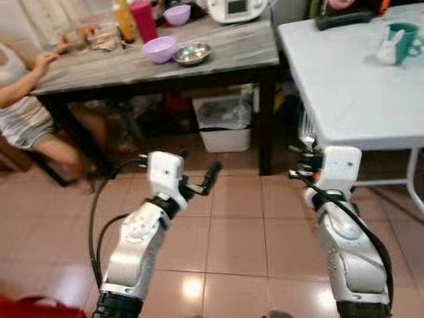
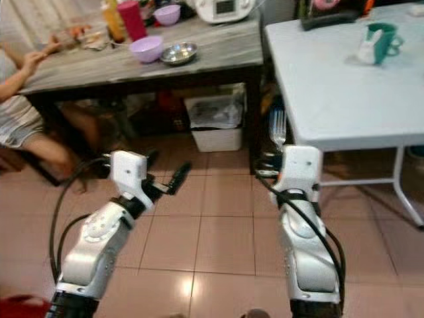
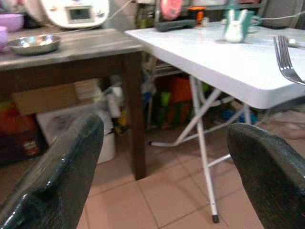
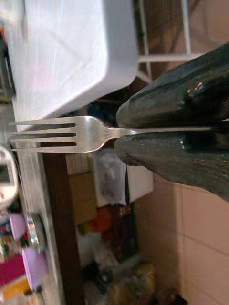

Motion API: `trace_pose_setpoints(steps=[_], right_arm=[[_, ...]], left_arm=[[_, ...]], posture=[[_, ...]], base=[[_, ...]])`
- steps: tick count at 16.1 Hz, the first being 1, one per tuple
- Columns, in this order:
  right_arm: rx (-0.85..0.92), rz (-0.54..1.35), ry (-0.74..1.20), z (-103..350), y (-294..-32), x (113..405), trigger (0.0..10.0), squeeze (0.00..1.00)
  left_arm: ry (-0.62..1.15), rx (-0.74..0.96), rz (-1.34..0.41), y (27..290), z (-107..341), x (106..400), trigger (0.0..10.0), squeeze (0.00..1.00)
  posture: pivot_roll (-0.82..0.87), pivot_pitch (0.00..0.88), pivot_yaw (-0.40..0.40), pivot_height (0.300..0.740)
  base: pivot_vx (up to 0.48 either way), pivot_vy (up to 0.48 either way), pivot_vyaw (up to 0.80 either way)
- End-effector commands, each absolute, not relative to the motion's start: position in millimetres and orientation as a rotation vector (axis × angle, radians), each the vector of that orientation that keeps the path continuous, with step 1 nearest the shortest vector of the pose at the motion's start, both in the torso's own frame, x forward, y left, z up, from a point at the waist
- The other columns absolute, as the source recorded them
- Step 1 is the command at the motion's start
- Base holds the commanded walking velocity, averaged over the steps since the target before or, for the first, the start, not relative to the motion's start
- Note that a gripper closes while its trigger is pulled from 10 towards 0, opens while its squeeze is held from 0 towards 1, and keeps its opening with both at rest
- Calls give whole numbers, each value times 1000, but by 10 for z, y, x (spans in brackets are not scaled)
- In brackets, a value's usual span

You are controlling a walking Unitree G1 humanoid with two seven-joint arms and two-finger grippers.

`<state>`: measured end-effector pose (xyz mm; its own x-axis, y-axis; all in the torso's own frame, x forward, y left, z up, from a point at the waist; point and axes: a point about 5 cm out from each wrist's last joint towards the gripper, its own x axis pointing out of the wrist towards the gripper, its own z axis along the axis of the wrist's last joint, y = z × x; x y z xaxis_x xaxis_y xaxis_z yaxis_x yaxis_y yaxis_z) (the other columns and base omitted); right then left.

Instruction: Setting the table

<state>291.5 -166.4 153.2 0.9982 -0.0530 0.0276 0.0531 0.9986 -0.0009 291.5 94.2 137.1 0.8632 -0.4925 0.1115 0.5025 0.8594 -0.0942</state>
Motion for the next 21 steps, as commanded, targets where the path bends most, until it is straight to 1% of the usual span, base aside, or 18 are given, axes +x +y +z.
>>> trace_pose_setpoints(steps=[1,7,8,13,21], right_arm=[[11,-31,-51,1584,-1589,2914,10000,0],[-10,-23,-65,1599,-1592,2900,10000,0],[-11,-22,-66,1602,-1595,2897,10000,0],[-13,-24,-62,1600,-1606,2904,10000,0],[-12,-32,-57,1591,-1616,2894,10000,0]], left_arm=[[-92,-90,-495,1044,1398,2937,10000,0],[-110,-95,-512,1058,1432,2936,10000,0],[-106,-101,-521,1051,1425,2927,10000,0],[-102,-101,-515,1068,1411,2928,10000,0],[-94,-105,-527,1054,1399,2924,10000,0]], posture=[[-226,86,145,740],[-232,85,145,740],[-232,85,142,740],[-232,89,138,740],[-239,93,146,740]], base=[[0,0,0],[0,0,0],[285,0,0],[322,0,0],[480,0,0]])
